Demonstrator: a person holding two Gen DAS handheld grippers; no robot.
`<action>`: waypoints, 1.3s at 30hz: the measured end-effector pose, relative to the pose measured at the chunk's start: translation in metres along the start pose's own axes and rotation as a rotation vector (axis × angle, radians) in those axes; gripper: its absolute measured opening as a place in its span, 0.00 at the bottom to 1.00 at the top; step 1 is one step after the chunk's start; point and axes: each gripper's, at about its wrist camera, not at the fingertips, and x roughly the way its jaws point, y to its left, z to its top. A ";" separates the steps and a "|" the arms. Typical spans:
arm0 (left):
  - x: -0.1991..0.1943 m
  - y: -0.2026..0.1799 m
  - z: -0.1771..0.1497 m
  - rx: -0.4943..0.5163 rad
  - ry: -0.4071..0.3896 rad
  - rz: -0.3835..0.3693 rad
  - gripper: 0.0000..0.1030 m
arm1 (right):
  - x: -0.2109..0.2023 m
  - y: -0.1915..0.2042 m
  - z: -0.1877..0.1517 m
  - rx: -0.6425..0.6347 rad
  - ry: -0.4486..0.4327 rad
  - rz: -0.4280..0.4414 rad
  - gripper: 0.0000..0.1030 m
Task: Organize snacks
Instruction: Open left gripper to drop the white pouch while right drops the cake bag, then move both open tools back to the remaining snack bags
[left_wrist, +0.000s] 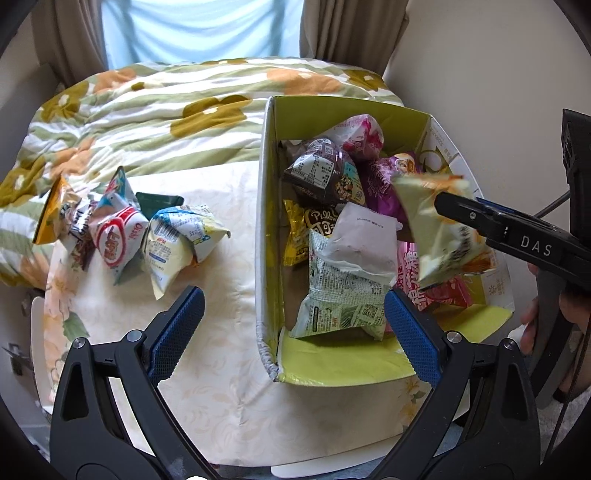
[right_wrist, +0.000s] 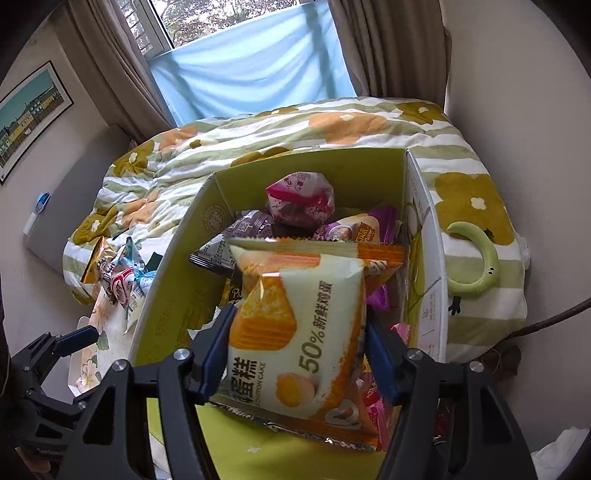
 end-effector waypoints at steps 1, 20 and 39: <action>-0.002 0.002 -0.003 -0.004 0.000 0.004 0.94 | 0.000 -0.002 0.000 0.008 -0.009 -0.004 0.87; -0.055 0.058 -0.040 -0.112 -0.071 0.056 0.94 | -0.051 0.024 -0.009 -0.071 -0.168 -0.036 1.00; -0.052 0.214 0.013 -0.178 -0.063 0.039 0.94 | -0.012 0.174 -0.002 -0.087 -0.170 0.024 1.00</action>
